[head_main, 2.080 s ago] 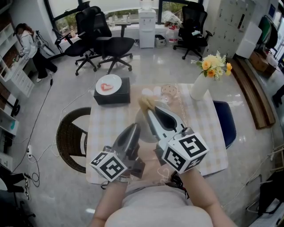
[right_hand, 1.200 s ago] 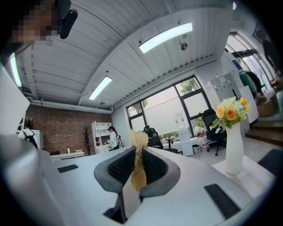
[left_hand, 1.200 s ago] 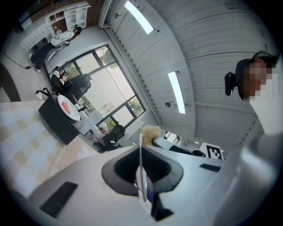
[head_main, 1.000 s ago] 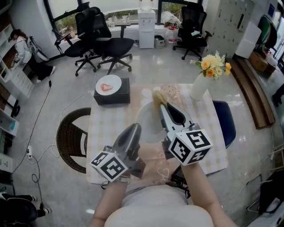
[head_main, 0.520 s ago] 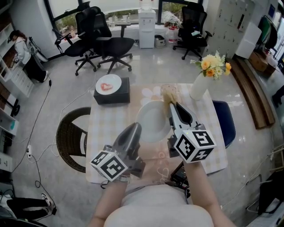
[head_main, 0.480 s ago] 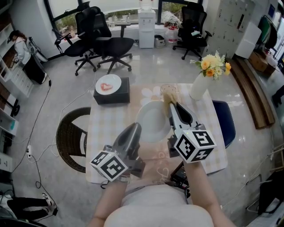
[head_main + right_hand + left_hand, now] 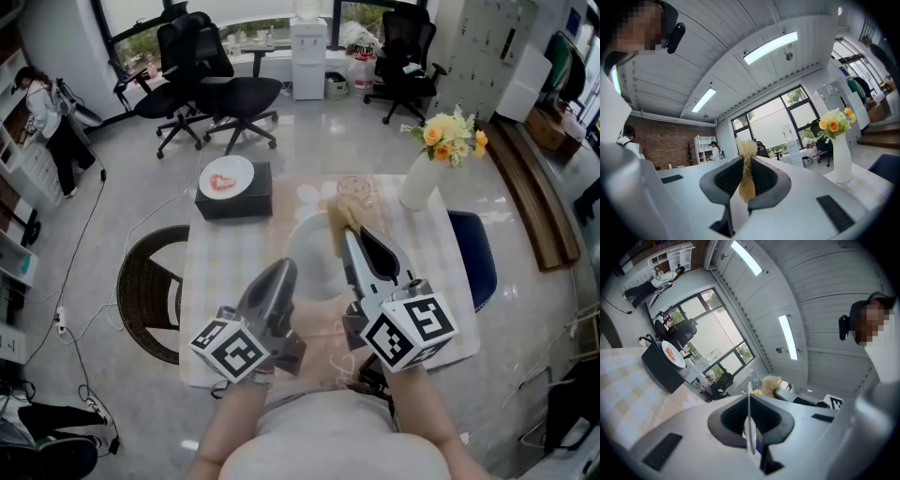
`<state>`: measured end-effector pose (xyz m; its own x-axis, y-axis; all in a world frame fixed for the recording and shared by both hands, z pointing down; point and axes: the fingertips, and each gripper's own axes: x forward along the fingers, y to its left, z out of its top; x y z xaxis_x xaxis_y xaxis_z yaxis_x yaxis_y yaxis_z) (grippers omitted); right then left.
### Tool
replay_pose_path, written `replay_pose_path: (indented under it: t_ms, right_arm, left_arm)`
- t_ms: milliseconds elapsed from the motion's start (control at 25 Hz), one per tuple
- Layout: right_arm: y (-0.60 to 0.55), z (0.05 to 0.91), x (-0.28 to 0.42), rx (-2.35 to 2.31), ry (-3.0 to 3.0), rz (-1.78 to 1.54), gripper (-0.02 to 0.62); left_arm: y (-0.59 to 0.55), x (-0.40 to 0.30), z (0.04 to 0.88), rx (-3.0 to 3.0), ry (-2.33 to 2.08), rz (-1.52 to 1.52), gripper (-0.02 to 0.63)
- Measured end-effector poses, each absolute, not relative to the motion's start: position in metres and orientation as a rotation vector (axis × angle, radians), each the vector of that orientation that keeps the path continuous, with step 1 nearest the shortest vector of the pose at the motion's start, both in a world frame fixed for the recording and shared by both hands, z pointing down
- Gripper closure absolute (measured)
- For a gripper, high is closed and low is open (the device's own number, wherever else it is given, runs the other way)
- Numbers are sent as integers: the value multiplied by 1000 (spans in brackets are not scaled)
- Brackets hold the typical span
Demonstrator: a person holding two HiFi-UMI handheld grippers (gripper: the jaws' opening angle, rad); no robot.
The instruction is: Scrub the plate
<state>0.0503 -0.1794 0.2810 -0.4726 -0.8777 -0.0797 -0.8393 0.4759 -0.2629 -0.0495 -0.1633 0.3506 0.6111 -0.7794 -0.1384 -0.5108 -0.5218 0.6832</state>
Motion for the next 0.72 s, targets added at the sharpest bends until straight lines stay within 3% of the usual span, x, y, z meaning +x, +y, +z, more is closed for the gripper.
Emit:
replay_pose_path:
  t_ms: [720]
  right_arm:
    - [-166, 298, -4, -1283, 2654, -380, 548]
  left_arm:
    - [-159, -42, 349, 2251, -1000, -568, 586]
